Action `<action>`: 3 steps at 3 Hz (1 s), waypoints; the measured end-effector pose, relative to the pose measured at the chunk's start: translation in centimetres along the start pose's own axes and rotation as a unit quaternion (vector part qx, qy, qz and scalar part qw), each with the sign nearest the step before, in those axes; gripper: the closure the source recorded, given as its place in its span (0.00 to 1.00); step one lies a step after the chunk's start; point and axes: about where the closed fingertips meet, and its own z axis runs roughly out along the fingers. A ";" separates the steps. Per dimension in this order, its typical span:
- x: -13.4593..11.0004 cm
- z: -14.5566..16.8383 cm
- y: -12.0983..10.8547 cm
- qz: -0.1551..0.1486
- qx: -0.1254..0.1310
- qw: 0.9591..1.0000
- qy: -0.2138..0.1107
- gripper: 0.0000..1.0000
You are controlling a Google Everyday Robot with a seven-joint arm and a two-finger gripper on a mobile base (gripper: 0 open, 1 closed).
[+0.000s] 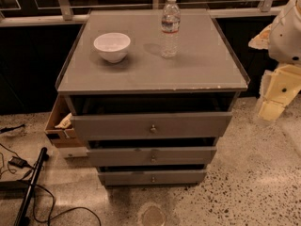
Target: Open bottom drawer
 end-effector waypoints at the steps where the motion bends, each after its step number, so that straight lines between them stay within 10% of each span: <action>1: 0.1 0.2 0.1 0.000 0.000 1.000 -0.001 0.00; 3: 1.2 6.9 3.1 -0.003 -0.021 0.999 -0.045 0.00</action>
Offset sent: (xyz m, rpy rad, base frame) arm -0.0078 -0.0068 -0.0538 0.0361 0.0077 0.0264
